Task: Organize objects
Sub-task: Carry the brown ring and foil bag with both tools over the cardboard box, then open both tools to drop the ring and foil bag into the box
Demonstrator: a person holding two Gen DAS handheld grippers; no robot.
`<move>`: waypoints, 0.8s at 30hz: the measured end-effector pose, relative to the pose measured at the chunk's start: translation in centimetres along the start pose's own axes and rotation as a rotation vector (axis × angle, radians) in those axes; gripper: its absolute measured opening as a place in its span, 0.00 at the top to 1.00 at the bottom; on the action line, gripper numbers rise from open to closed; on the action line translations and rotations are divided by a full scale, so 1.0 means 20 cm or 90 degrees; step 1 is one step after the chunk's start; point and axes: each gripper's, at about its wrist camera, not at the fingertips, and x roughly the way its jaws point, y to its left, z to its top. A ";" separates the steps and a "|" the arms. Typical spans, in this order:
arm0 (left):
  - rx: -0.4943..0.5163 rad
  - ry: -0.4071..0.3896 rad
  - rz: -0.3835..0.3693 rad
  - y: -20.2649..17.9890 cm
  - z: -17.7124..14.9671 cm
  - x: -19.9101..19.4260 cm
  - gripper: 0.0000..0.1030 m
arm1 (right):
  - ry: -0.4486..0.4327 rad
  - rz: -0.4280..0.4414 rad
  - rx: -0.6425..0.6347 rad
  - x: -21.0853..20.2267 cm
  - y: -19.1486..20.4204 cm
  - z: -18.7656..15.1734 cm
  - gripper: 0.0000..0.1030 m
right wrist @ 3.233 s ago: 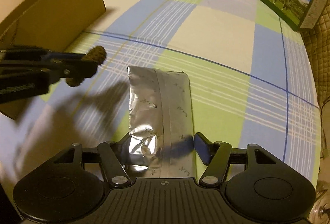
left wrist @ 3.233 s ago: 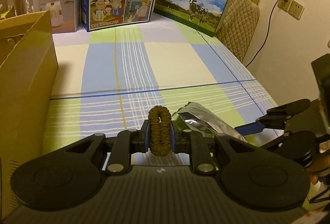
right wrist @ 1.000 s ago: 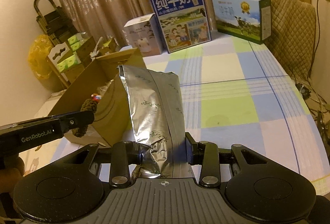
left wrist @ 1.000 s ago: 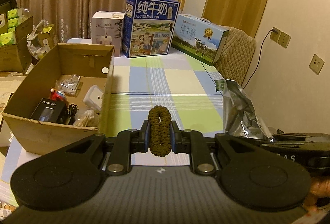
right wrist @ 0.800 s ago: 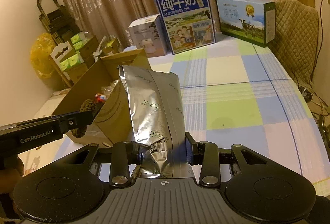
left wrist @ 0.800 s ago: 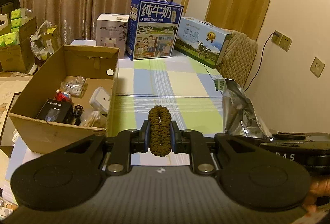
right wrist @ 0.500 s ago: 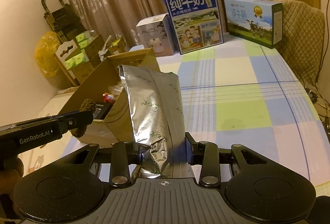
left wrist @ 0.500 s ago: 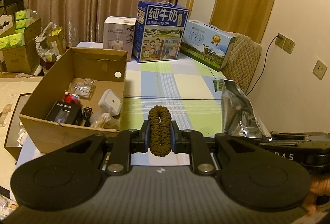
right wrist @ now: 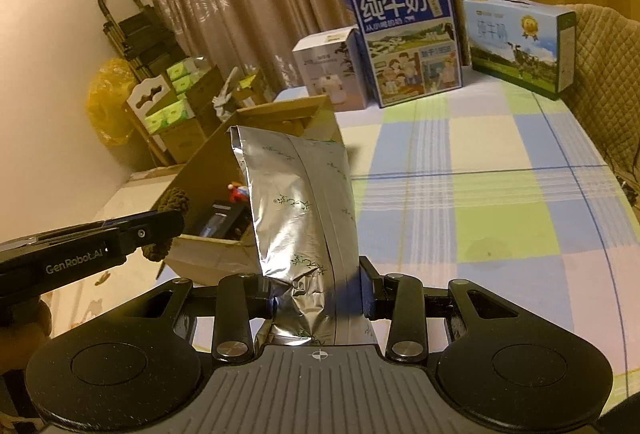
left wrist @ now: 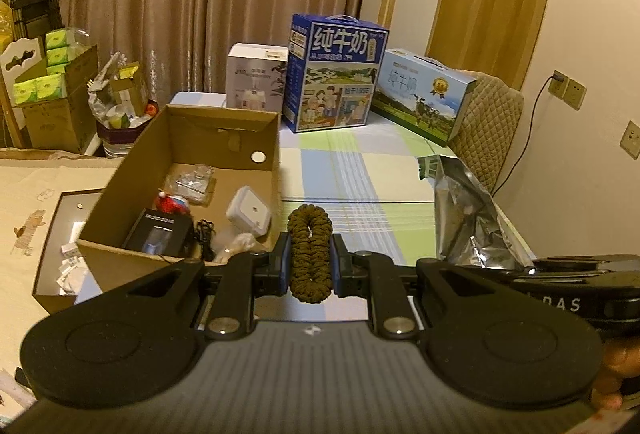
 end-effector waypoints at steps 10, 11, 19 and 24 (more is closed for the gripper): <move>0.012 0.008 0.048 0.23 0.08 -0.01 0.85 | 0.007 0.045 -0.002 0.13 0.19 0.11 0.67; 0.013 0.010 0.053 0.25 0.08 0.00 0.85 | 0.008 0.049 -0.004 0.15 0.21 0.13 0.67; 0.021 0.028 0.076 0.41 0.10 0.05 0.85 | 0.023 0.079 -0.008 0.31 0.36 0.20 0.67; 0.023 0.038 0.077 0.46 0.11 0.09 0.85 | 0.031 0.082 -0.005 0.39 0.41 0.23 0.67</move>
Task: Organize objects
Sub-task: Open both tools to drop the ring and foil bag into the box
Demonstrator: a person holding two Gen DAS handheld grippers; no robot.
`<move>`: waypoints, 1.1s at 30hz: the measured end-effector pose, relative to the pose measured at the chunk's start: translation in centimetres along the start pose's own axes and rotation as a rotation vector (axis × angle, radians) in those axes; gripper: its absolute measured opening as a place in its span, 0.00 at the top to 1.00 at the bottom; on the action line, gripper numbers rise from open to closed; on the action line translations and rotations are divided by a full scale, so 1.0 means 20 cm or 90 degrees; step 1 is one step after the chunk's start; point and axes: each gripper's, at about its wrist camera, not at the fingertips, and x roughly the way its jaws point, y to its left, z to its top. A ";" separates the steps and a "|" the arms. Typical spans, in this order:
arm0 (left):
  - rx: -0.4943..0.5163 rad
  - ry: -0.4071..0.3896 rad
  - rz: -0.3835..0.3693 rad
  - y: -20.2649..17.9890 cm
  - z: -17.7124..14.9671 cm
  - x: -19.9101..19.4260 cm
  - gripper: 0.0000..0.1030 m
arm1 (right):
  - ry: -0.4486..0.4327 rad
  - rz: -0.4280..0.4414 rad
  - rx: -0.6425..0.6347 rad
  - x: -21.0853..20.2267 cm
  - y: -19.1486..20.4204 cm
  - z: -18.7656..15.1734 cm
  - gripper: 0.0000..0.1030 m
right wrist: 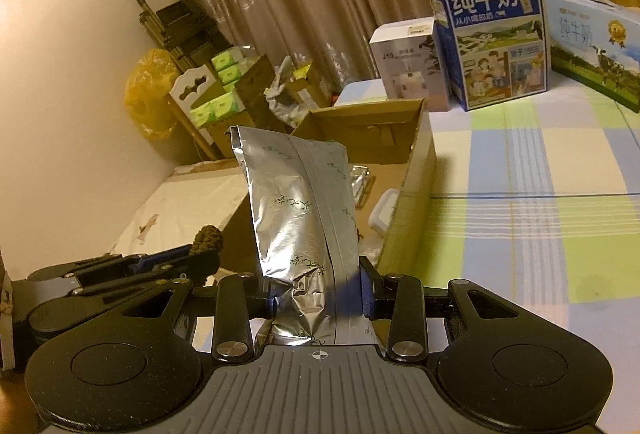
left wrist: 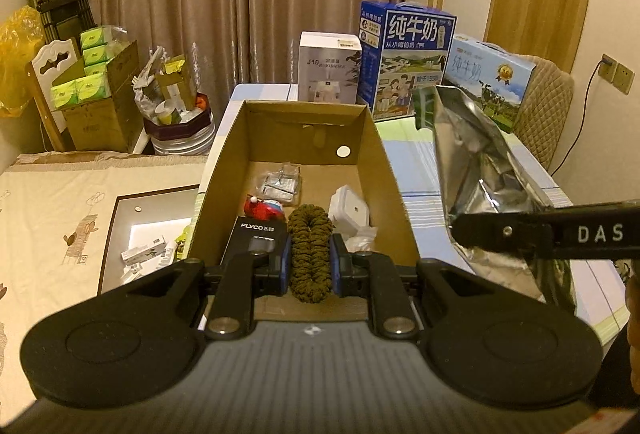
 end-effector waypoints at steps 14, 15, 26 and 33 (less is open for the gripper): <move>-0.003 0.012 -0.009 0.12 0.10 0.16 0.85 | 0.005 -0.009 0.020 0.20 0.00 0.14 0.67; -0.002 0.012 -0.010 0.12 0.10 0.17 0.85 | 0.003 -0.011 0.022 0.22 -0.01 0.15 0.67; 0.009 0.027 -0.015 0.18 0.18 0.34 0.85 | -0.005 -0.023 0.059 0.37 -0.08 0.28 0.67; 0.010 0.038 -0.017 0.20 0.21 0.43 0.85 | 0.002 -0.019 0.079 0.47 -0.10 0.33 0.67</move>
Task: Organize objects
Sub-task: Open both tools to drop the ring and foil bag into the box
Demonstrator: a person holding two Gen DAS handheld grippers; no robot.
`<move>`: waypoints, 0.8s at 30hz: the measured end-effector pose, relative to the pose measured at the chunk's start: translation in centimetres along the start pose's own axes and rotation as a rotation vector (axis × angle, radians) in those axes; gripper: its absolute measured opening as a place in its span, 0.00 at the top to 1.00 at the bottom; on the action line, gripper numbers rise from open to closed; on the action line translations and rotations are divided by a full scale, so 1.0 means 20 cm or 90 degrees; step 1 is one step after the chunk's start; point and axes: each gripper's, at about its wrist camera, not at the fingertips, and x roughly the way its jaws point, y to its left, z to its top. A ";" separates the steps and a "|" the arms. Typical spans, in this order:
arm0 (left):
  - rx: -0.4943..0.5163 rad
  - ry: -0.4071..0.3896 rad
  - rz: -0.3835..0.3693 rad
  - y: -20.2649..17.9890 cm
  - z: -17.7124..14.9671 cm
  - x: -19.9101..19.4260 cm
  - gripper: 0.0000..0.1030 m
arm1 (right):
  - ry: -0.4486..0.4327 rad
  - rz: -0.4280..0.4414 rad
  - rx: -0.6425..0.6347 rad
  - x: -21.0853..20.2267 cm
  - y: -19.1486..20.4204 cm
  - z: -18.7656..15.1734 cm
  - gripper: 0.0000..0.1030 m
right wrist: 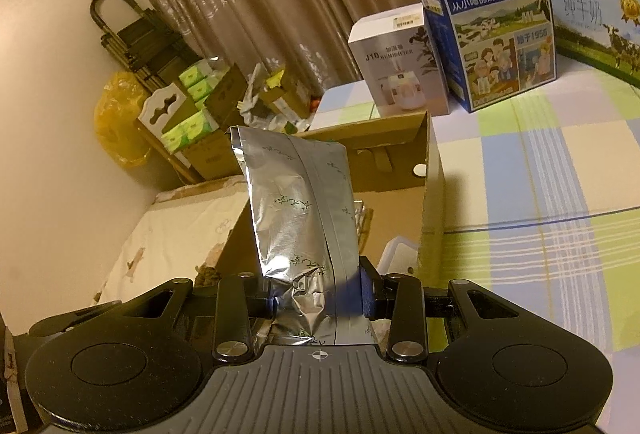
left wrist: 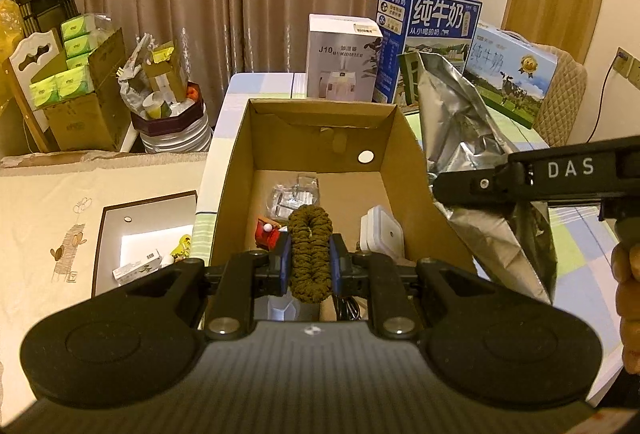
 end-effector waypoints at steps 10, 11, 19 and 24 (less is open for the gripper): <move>-0.005 0.018 -0.002 0.04 0.00 0.10 0.84 | 0.013 0.001 0.020 0.10 -0.04 0.00 0.67; -0.005 0.019 -0.002 0.04 0.00 0.11 0.84 | 0.014 0.001 0.022 0.11 -0.04 0.00 0.67; 0.000 0.023 -0.007 0.03 0.03 0.17 0.61 | 0.014 0.000 0.035 0.15 -0.07 0.02 0.67; -0.006 0.023 -0.002 0.05 0.02 0.18 0.61 | 0.010 -0.003 0.040 0.15 -0.07 0.03 0.69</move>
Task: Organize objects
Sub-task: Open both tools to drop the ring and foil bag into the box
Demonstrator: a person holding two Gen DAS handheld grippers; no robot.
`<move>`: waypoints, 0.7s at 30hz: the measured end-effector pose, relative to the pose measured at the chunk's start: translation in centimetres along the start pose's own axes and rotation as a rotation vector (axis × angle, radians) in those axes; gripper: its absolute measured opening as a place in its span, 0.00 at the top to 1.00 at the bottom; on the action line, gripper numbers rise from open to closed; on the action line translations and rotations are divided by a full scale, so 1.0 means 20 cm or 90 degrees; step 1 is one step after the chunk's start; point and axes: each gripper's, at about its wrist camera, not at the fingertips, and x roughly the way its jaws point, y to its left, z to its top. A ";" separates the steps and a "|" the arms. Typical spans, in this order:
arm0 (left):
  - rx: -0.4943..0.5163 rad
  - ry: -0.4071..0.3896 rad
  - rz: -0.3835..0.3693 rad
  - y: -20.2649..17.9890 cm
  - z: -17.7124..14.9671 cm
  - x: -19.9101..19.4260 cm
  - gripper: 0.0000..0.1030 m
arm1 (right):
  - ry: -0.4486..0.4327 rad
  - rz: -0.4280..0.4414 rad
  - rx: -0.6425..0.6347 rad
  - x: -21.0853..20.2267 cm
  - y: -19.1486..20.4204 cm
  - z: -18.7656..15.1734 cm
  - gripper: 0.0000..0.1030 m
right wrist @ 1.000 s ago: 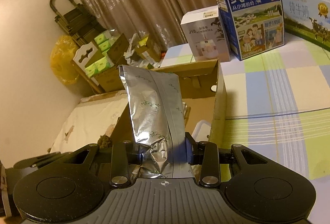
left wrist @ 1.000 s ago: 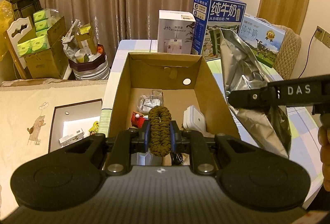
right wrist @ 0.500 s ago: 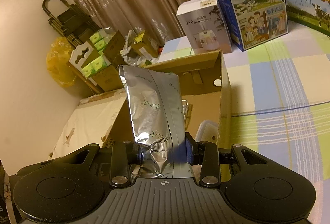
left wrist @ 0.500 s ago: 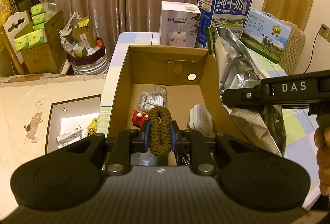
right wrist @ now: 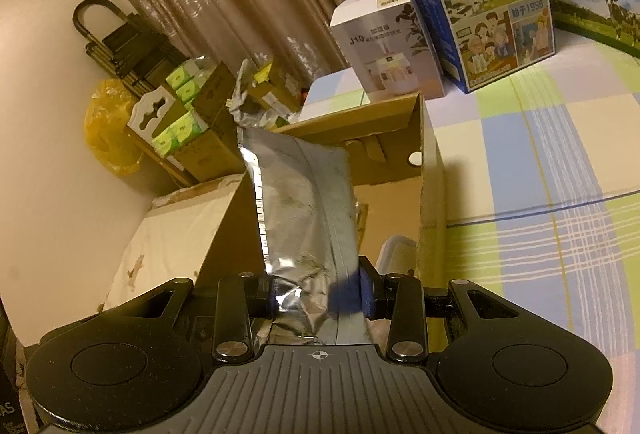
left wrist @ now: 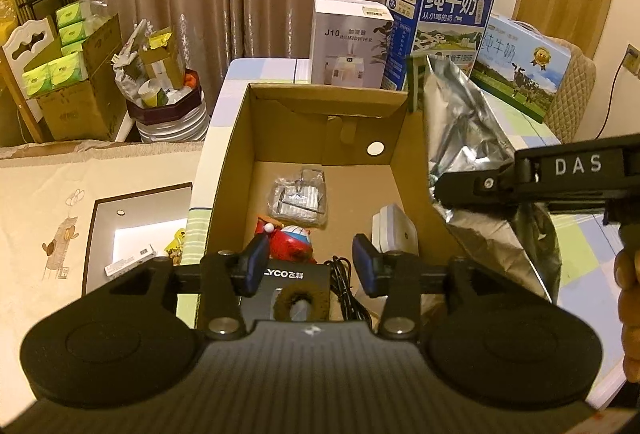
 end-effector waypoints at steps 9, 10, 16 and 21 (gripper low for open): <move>-0.006 0.005 0.006 0.01 -0.04 -0.04 0.56 | 0.000 0.010 -0.007 -0.01 0.03 0.01 0.90; -0.006 0.005 0.007 0.02 -0.04 -0.04 0.56 | 0.000 0.011 -0.007 -0.01 0.04 0.00 0.90; -0.015 0.008 0.009 0.03 -0.06 -0.06 0.55 | 0.011 0.015 -0.010 -0.02 0.03 -0.02 0.90; -0.015 0.006 0.011 0.02 -0.07 -0.09 0.51 | 0.013 0.010 -0.014 -0.05 0.03 -0.04 0.90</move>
